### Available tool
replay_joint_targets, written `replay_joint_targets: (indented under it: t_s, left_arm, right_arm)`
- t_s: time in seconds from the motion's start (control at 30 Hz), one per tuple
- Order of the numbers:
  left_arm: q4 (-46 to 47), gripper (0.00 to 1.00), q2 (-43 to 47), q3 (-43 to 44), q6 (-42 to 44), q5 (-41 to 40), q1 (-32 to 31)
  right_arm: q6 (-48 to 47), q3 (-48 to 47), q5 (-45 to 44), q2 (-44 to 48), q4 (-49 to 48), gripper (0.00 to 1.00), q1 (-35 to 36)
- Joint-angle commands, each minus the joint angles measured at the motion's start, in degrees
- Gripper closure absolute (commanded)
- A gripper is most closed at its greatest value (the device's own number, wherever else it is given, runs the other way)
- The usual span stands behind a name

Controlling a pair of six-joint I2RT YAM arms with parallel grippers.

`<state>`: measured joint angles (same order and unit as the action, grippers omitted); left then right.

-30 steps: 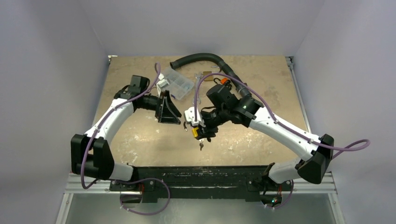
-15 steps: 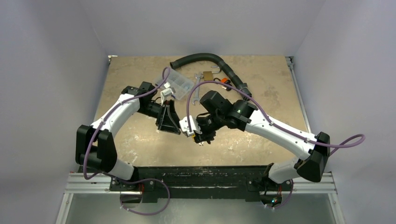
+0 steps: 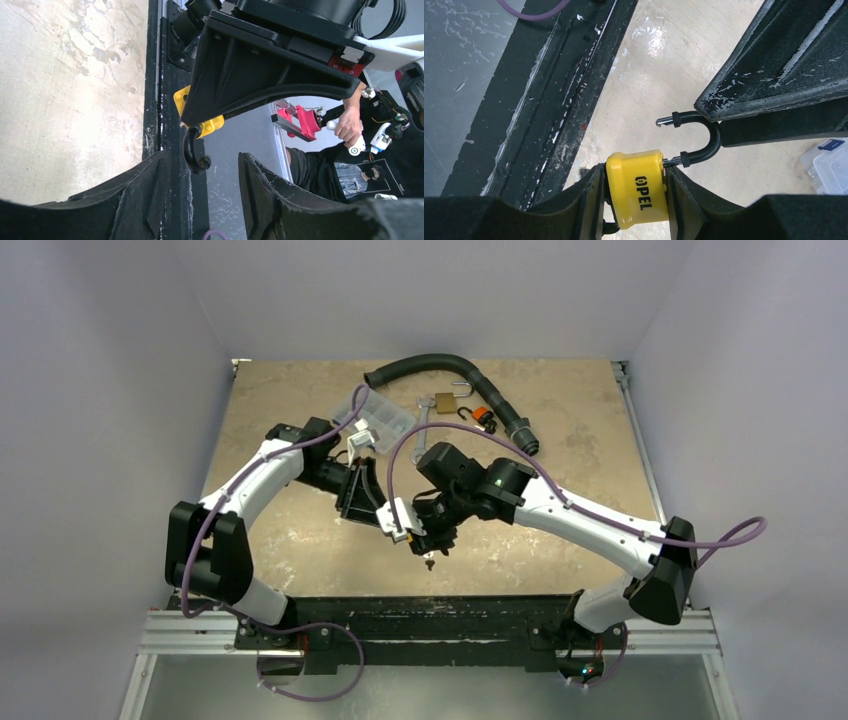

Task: Lock with the key
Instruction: Pick up the lock from the center of the board.

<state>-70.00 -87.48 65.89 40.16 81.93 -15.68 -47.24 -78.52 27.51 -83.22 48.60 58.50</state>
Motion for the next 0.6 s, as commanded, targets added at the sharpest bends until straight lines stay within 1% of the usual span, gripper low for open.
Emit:
replay_joint_targets:
  t_s: [0.0,0.13,0.23,0.37,0.5,0.53,0.57]
  left_arm:
    - [1.5,0.46,0.6,1.1,0.5,3.1,-0.9]
    - [4.9,0.49,1.0,-0.1,-2.8,1.8,-1.6]
    - [8.9,0.51,1.7,-1.5,-7.2,1.2,-2.1]
    - [14.0,0.58,2.8,-3.0,-12.4,0.3,-2.9]
    - [15.0,0.75,3.5,-3.3,-13.3,0.5,-3.2]
    - [15.0,0.81,3.7,-3.2,-13.3,0.6,-3.2]
    - [14.9,0.90,3.8,-3.3,-13.1,0.9,-3.2]
  right_arm:
    - [-1.0,-2.9,-0.7,0.5,-1.5,0.93,0.8]
    - [-1.0,-3.8,-0.9,0.0,-1.3,0.93,1.1]
    - [-1.0,-4.4,-1.1,-0.2,-1.1,0.93,1.2]
    - [-1.0,-4.8,-1.0,-0.4,-1.0,0.93,1.4]
    - [-1.2,-4.8,-1.1,-0.6,-0.9,0.93,1.4]
    - [-1.2,-4.8,-1.2,-0.6,-0.9,0.93,1.5]
    - [-1.3,-4.8,-1.2,-0.5,-0.9,0.93,1.5]
